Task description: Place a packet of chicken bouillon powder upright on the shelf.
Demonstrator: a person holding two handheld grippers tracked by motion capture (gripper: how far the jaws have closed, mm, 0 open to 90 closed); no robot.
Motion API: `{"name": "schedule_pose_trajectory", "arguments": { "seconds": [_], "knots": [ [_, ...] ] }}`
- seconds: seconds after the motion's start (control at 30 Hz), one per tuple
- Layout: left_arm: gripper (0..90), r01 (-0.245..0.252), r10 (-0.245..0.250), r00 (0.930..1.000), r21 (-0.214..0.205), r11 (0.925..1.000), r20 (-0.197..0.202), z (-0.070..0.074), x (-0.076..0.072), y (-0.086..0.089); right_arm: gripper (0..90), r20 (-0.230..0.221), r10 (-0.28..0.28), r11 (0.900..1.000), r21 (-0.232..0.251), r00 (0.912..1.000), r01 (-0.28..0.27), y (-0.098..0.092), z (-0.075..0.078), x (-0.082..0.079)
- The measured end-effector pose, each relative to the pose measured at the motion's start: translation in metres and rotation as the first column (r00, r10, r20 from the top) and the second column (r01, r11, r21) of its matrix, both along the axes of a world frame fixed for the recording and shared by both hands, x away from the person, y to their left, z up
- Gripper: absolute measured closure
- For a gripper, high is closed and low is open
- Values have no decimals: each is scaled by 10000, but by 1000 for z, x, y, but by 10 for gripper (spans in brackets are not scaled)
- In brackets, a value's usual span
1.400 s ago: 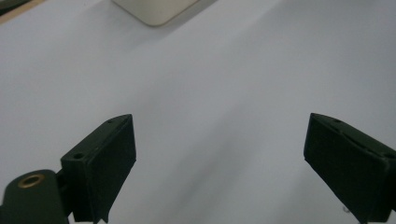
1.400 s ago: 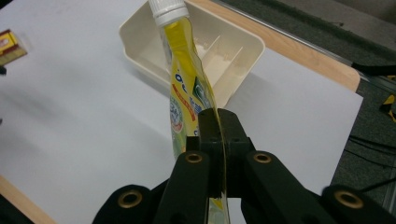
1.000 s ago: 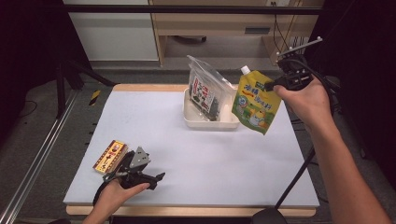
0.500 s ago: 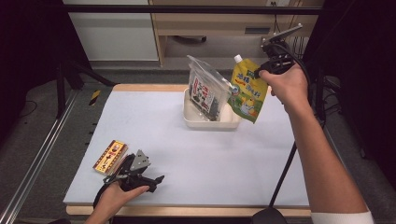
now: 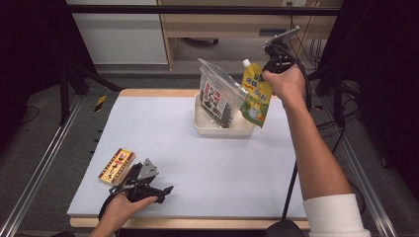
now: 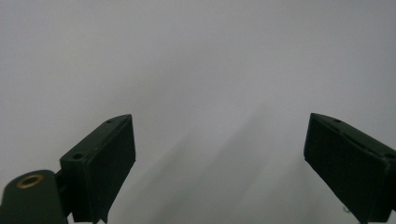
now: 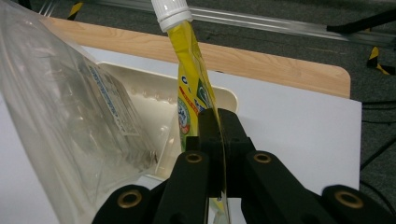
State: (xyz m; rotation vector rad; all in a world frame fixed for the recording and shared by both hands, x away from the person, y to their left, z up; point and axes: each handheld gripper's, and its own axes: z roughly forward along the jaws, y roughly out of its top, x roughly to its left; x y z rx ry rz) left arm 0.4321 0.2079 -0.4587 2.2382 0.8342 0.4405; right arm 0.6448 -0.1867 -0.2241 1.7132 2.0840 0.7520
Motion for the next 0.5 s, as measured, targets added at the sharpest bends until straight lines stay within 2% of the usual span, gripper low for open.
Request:
{"name": "schedule_pose_trajectory", "arguments": {
  "seconds": [0.2, 0.37, 0.5],
  "knots": [
    [89, 9, -9, 10000, 9, 10000, -64, -2, 1, -1, 898, -277, -172, 9998, 19, 9995, 173, 11, -8, 16],
    [89, 70, -69, 9999, 64, 10000, -103, -3, 1, -3, 897, -420, -108, 9999, 78, 9991, 112, 16, -12, 25],
    [88, 111, -110, 9999, 78, 9999, -123, -4, 1, -4, 897, -392, -148, 9989, 435, 9991, 165, 18, -12, 28]
  ]
}}
